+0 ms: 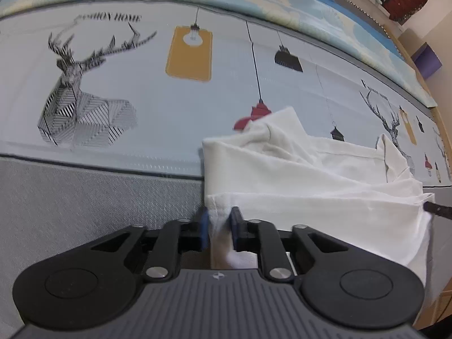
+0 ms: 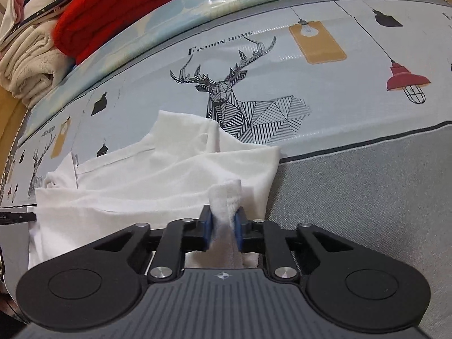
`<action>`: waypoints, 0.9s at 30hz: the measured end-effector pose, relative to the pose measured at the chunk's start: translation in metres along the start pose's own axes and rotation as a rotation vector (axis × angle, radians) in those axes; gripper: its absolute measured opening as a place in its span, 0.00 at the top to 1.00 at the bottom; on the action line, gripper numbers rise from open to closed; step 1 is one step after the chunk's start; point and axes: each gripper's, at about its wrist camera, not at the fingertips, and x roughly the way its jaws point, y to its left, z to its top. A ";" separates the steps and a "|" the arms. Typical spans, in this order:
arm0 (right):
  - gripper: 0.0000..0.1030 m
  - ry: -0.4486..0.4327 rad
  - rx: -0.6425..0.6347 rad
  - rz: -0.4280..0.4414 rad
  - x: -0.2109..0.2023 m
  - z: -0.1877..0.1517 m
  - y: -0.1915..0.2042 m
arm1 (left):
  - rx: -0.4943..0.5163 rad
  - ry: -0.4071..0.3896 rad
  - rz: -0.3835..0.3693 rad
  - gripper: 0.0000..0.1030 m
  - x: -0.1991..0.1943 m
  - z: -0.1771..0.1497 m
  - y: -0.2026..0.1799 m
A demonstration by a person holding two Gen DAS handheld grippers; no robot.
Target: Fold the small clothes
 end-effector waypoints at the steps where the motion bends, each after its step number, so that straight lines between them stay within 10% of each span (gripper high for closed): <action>1: 0.92 -0.006 -0.004 0.003 -0.002 0.001 0.002 | -0.013 -0.023 0.005 0.93 -0.005 0.003 0.001; 13: 0.95 -0.336 0.046 0.034 -0.041 0.036 0.016 | -0.070 -0.333 0.095 0.95 -0.032 0.026 -0.012; 21: 0.94 -0.362 0.058 -0.079 -0.006 0.057 0.031 | -0.116 -0.308 0.146 0.89 -0.011 0.041 -0.012; 24: 0.79 -0.329 0.035 -0.185 0.010 0.062 0.038 | -0.139 -0.320 0.200 0.88 -0.017 0.041 -0.002; 27: 0.70 -0.365 0.004 -0.235 0.007 0.063 0.045 | -0.176 -0.314 0.076 0.88 -0.025 0.041 0.012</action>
